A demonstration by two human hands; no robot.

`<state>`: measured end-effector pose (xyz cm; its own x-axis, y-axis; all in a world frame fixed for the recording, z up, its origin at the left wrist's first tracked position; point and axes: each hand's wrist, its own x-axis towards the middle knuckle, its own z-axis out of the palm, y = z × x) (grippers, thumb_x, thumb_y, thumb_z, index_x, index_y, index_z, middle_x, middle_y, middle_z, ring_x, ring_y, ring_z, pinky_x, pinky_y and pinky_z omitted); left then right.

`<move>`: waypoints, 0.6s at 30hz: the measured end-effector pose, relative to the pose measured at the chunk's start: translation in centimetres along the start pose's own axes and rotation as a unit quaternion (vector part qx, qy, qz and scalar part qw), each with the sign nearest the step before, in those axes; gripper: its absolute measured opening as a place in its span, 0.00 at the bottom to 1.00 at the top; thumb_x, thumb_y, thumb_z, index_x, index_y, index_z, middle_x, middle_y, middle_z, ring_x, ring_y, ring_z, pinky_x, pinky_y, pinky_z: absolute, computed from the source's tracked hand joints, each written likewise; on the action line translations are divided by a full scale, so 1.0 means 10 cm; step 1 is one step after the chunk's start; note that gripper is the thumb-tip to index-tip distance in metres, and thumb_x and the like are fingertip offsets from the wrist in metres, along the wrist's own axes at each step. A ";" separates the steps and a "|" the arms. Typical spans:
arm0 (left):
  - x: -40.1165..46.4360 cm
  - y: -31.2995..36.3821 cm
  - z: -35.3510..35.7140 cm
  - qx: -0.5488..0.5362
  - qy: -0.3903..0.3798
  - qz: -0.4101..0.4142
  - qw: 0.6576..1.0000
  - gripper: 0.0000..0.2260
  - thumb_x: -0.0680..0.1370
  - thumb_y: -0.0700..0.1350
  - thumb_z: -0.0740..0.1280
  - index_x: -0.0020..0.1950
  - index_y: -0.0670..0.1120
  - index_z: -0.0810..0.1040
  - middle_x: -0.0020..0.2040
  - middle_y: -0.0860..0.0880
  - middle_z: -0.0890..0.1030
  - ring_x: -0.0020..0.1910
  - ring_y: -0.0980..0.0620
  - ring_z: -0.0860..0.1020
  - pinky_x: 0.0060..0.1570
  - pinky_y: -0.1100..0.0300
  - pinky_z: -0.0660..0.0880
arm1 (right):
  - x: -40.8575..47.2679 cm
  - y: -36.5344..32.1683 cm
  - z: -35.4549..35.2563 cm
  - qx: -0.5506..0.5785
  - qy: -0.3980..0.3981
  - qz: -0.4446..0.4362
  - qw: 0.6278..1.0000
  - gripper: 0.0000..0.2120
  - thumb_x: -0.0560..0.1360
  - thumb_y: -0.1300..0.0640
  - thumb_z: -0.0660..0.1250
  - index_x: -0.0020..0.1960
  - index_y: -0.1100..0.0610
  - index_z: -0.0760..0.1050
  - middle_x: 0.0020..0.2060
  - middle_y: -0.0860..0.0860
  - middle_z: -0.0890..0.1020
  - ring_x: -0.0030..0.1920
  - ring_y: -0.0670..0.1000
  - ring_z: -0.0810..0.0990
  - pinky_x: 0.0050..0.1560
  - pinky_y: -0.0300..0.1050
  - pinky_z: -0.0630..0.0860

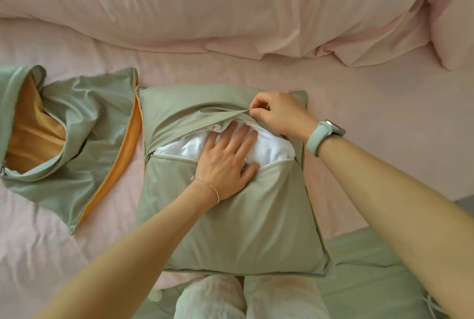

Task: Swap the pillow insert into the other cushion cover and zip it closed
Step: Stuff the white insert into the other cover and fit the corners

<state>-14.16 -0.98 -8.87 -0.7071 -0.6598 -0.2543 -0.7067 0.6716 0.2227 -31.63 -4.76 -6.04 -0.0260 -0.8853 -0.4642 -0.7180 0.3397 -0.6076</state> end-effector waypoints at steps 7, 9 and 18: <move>0.06 0.04 0.15 -0.019 -0.033 -0.037 0.999 0.38 0.69 0.68 0.50 0.73 0.47 0.63 0.72 0.47 0.67 0.71 0.47 0.63 0.68 0.48 0.53 | -0.34 0.30 0.14 -0.050 0.064 0.009 0.997 0.07 0.78 0.56 0.61 0.52 0.58 0.74 0.50 0.51 0.77 0.53 0.52 0.73 0.47 0.44 0.68; 0.08 0.09 0.23 0.013 0.009 -0.032 0.999 0.36 0.68 0.67 0.53 0.66 0.44 0.72 0.64 0.45 0.75 0.64 0.45 0.72 0.64 0.49 0.55 | -0.29 0.31 0.12 -0.001 0.120 0.045 0.992 0.06 0.78 0.59 0.60 0.50 0.59 0.74 0.45 0.53 0.79 0.48 0.55 0.76 0.44 0.47 0.69; 0.32 0.16 0.54 0.016 0.072 0.000 0.997 0.09 0.63 0.43 0.75 0.27 0.44 0.76 0.23 0.47 0.76 0.25 0.47 0.76 0.49 0.54 0.65 | -0.14 0.33 0.19 0.091 0.187 0.093 0.974 0.07 0.78 0.62 0.58 0.50 0.64 0.72 0.46 0.59 0.80 0.48 0.60 0.76 0.49 0.55 0.69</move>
<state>-17.43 -0.13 -14.41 -0.7045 -0.7003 -0.1152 -0.7075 0.6802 0.1918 -32.69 -1.76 -8.60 -0.4200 -0.8455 -0.3299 -0.5417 0.5252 -0.6563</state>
